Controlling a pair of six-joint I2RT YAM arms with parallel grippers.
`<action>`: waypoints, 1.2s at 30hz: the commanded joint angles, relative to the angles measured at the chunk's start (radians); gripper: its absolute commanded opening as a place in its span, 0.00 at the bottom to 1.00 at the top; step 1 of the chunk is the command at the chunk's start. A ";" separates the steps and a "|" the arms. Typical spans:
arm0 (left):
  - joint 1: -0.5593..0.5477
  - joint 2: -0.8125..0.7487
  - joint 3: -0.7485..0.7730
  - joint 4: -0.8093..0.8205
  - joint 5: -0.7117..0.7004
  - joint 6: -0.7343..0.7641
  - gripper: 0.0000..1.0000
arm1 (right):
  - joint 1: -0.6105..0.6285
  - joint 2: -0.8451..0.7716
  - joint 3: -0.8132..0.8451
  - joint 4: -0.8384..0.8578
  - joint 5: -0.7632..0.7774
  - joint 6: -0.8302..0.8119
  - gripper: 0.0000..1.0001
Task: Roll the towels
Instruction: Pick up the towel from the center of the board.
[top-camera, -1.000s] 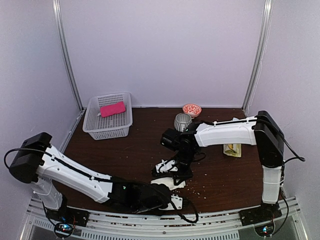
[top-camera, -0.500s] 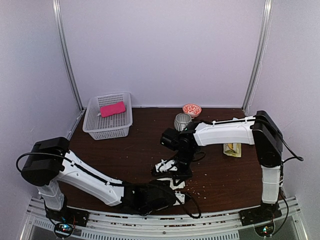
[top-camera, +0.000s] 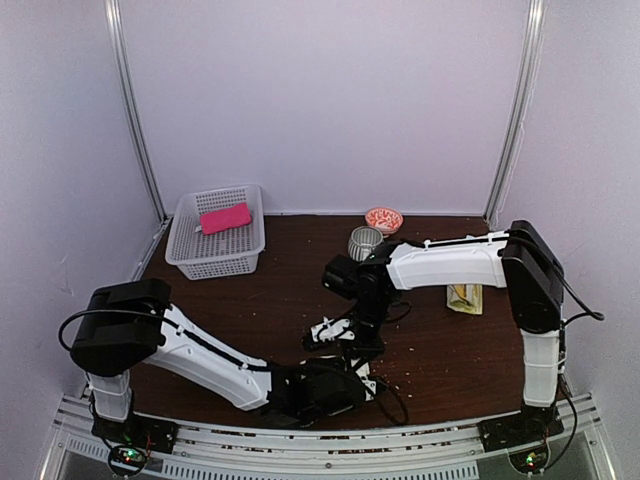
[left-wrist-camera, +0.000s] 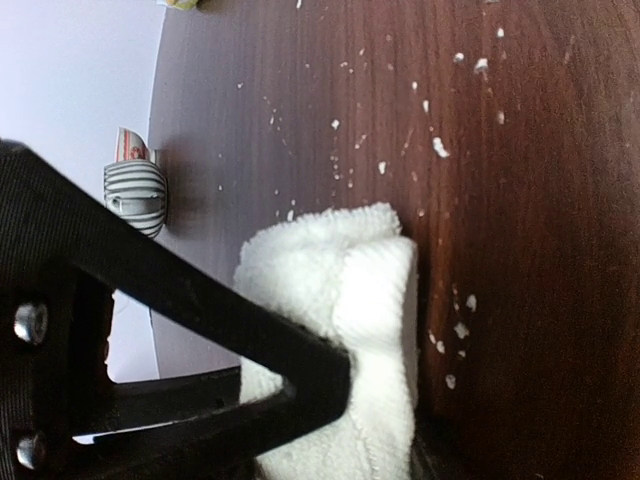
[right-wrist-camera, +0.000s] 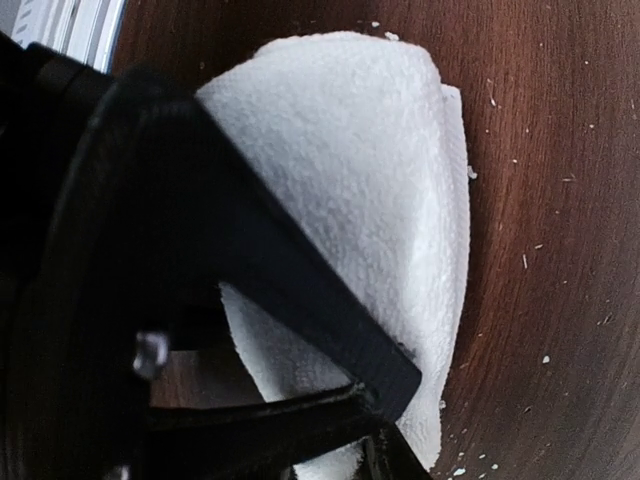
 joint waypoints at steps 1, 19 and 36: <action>0.044 0.056 0.007 -0.060 0.011 -0.024 0.36 | 0.005 0.061 -0.046 -0.088 -0.037 -0.009 0.20; 0.167 -0.220 -0.069 -0.044 0.168 -0.010 0.00 | -0.402 -0.480 -0.244 0.066 -0.266 0.025 0.47; 0.456 -0.574 -0.084 -0.121 0.220 0.240 0.00 | -0.509 -0.493 -0.426 0.236 -0.319 0.014 0.47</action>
